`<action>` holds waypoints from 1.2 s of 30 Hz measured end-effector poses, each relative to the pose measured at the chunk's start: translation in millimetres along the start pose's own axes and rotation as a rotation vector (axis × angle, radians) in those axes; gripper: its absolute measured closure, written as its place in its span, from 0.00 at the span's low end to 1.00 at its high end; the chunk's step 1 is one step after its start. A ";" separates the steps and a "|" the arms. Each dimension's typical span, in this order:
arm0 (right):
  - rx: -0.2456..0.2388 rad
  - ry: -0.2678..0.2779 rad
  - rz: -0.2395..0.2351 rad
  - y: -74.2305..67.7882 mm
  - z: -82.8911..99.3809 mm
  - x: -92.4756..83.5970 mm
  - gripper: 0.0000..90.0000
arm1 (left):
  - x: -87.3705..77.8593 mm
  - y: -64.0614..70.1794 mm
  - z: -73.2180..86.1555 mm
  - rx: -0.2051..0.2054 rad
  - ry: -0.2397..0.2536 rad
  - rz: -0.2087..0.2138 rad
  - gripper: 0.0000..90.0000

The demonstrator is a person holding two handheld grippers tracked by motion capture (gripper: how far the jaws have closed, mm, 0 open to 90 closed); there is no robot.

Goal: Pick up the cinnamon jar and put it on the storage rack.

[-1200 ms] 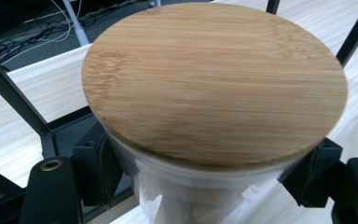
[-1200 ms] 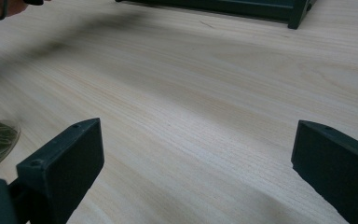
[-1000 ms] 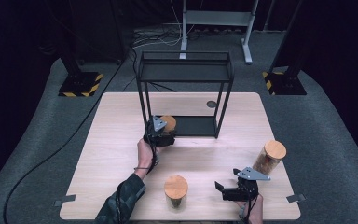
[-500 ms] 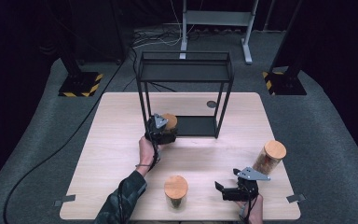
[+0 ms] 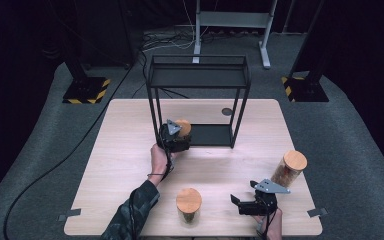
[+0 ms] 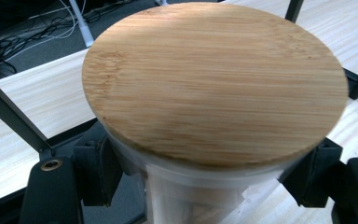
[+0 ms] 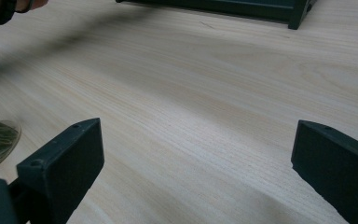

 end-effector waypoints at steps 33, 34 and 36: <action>0.000 0.002 0.001 0.0 -0.1 -0.2 0.02 | 23.8 -19.9 -5.8 -0.037 -0.006 -0.038 0.28; 0.000 0.002 0.000 0.0 -0.1 -0.2 0.02 | 25.0 -20.5 -6.1 -0.042 -0.005 -0.038 0.28; 0.000 0.002 0.001 0.0 -0.1 -0.3 0.02 | 26.6 -21.8 -6.4 -0.045 -0.008 -0.040 0.28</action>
Point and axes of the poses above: each handheld gripper's, and its own axes: x roughly forward along the jaws, z roughly out of its underside, y roughly to its right, the point moved 8 cm from there along x, roughly forward along the jaws, and after that the axes turned 7 degrees about z, right-handed, at the moved point
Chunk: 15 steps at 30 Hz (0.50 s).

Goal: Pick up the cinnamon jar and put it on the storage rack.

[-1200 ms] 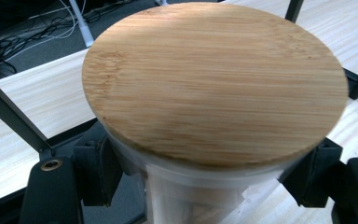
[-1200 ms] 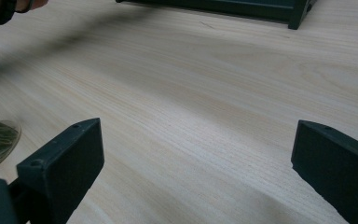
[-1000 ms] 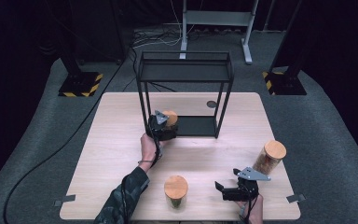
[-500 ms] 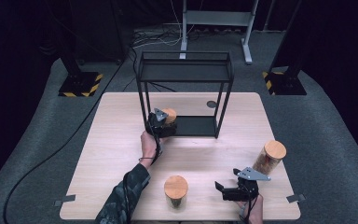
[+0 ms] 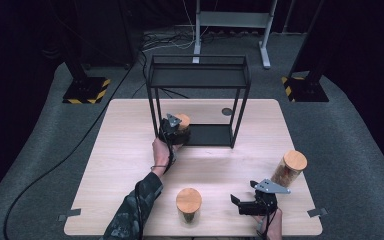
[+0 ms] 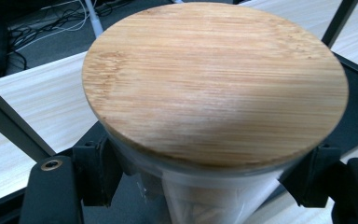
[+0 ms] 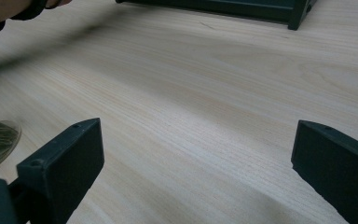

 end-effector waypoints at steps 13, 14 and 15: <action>0.002 0.001 -0.001 0.0 -0.1 -0.2 0.02 | 9.5 -3.5 -1.2 -0.002 -0.014 -0.010 0.28; 0.003 0.001 -0.001 0.0 -0.1 -0.2 0.02 | 10.2 -3.7 -1.5 -0.002 -0.013 -0.011 0.28; 0.003 0.001 -0.002 0.0 -0.1 -0.2 0.02 | 11.1 -3.9 -1.7 -0.003 -0.015 -0.013 0.28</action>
Point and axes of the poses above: each handheld gripper's, and its own axes: x roughly forward along the jaws, z roughly out of its underside, y roughly to its right, the point moved 8 cm from there along x, roughly forward along the jaws, and after that the axes turned 7 degrees about z, right-handed, at the moved point
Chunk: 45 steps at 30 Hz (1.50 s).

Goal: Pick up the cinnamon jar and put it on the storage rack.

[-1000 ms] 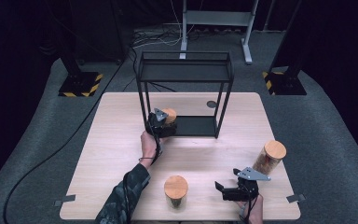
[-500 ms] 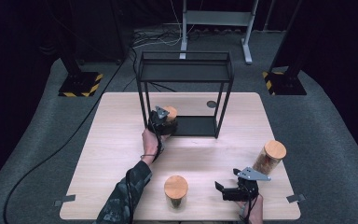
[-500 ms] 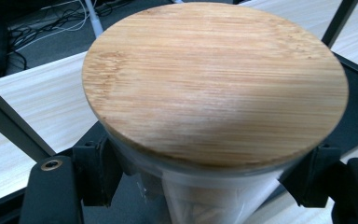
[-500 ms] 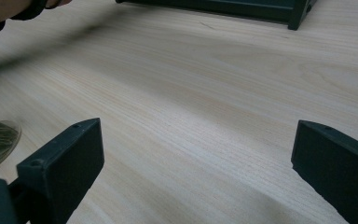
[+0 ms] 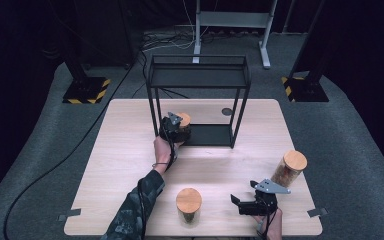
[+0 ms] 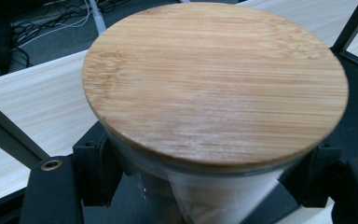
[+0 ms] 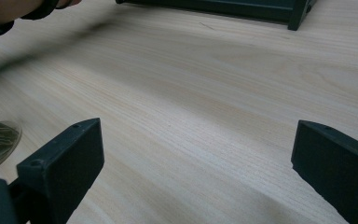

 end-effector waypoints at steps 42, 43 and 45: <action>-0.006 0.000 0.000 -0.4 0.1 0.0 0.02 | 18.5 -17.9 4.3 -0.058 0.023 -0.022 0.28; -0.006 0.000 0.000 -0.5 0.1 0.0 0.02 | 18.6 -18.1 4.1 -0.057 0.019 -0.024 0.28; -0.007 -0.002 -0.001 -0.4 0.1 0.1 0.02 | 19.1 -18.0 3.5 -0.062 0.013 -0.027 0.28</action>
Point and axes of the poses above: each handheld gripper's, and its own axes: x roughly forward along the jaws, z roughly out of its underside, y roughly to its right, the point moved 8 cm from there along x, roughly forward along the jaws, and after that the axes turned 7 degrees about z, right-handed, at the moved point
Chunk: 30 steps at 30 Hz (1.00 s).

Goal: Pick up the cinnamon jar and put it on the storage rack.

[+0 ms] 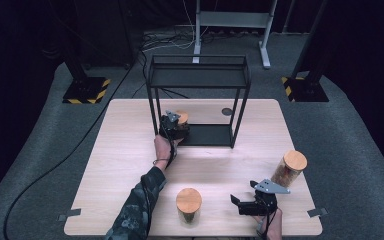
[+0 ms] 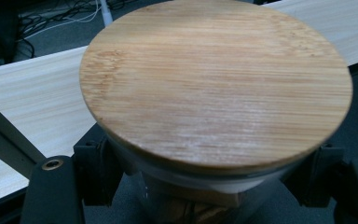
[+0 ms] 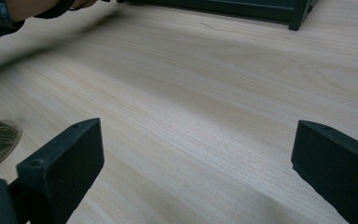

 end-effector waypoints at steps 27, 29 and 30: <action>0.001 0.002 -0.001 0.1 -0.1 -0.1 0.02 | -1.2 -0.2 -1.9 -0.027 -0.041 -0.020 0.27; 0.002 0.002 -0.001 0.1 -0.1 -0.2 0.02 | -1.3 -0.2 -2.1 -0.032 -0.044 -0.018 0.27; 0.002 0.002 -0.001 0.2 -0.2 -0.1 0.02 | -1.2 -0.5 -1.8 -0.034 -0.052 -0.018 0.26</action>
Point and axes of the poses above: each handheld gripper's, and its own axes: x roughly forward along the jaws, z roughly out of its underside, y roughly to its right, the point moved 8 cm from there along x, roughly forward along the jaws, and after that the axes turned 7 degrees about z, right-handed, at the moved point
